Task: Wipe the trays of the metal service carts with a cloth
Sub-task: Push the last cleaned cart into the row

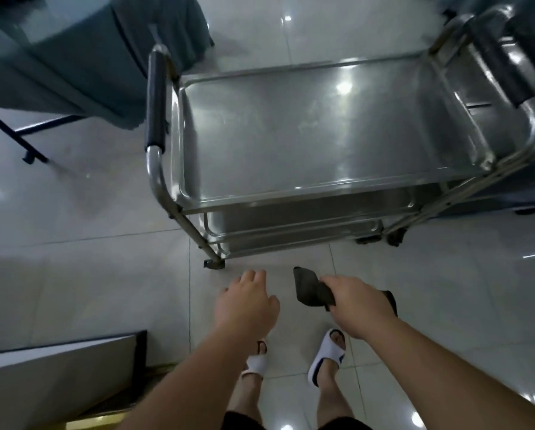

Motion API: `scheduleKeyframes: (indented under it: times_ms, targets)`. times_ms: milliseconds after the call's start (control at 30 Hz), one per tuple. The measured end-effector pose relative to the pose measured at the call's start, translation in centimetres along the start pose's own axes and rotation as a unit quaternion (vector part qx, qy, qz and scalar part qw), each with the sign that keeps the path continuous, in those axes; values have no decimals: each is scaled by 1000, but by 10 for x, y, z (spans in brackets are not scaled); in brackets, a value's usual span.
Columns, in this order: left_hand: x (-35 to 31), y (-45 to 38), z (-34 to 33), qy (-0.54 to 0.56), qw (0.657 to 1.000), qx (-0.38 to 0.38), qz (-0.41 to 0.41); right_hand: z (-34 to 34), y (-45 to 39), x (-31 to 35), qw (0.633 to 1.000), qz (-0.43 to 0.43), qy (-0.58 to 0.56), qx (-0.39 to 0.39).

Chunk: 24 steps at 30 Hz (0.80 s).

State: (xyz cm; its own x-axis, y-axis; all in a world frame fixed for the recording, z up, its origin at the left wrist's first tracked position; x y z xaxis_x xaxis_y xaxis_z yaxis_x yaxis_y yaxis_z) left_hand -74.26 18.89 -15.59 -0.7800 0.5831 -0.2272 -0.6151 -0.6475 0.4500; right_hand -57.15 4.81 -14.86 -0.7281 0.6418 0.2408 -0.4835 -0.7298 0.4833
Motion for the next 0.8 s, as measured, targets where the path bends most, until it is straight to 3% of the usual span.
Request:
scheduleKeyframes:
  times_ms: [333, 600, 800]
  targets:
    - [-6, 25, 65, -11, 997, -14, -71, 49, 76, 28, 989, -68, -74, -106]
    - [-102, 18, 95, -55, 982, -15, -178, 98, 136, -63, 960, -190, -126, -164]
    - [-228, 9, 101, -81, 964, -24, -252, 121, 178, -152, 928, -259, -172, -205]
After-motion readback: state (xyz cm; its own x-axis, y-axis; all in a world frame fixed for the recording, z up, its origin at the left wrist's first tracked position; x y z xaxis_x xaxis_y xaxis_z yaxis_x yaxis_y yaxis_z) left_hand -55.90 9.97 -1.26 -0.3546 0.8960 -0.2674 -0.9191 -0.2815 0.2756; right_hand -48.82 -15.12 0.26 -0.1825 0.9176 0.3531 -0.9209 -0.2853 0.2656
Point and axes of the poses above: each hand's wrist, its own y-axis away from the middle knuckle, its own z-axis out of the back of the hand, x = y × z, the point moved 3 cm from there along -y, towards the middle knuckle, and after that the axes turned 7 degrees about -x, right-handed, at the moved point
